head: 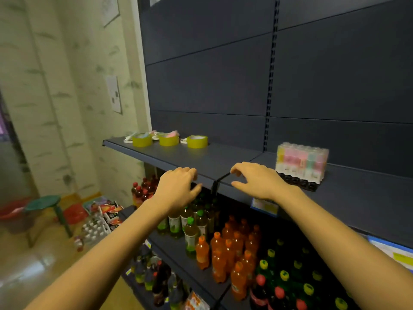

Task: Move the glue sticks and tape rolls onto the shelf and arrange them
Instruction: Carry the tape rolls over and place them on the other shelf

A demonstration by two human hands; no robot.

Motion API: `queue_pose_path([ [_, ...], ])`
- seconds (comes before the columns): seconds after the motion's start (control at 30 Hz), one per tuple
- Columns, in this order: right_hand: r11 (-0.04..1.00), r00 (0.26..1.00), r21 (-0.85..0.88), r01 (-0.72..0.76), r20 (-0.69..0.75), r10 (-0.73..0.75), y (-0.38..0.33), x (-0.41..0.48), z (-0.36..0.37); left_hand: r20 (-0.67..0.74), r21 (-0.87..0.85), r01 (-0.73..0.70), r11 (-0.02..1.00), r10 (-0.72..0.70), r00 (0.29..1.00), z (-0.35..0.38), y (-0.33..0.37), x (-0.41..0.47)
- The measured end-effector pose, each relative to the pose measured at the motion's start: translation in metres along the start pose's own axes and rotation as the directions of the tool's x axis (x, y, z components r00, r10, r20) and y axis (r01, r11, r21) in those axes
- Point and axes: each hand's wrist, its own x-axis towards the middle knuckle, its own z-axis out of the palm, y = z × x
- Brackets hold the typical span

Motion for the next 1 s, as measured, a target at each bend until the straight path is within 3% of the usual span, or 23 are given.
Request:
queue_pose_path([
  [0.47, 0.998, 0.997, -0.014, -0.066, -0.029, 0.065, -0.04, 0.174, 0.045, -0.005, -0.079, 0.095, 0.992, -0.095, 0.995, 0.063, -0.136, 0.069],
  [1.0, 0.944, 0.948, -0.085, -0.318, -0.012, 0.318, 0.026, 0.365, 0.059, 0.013, -0.193, 0.197, 0.961, -0.198, 0.98, 0.149, -0.224, 0.212],
])
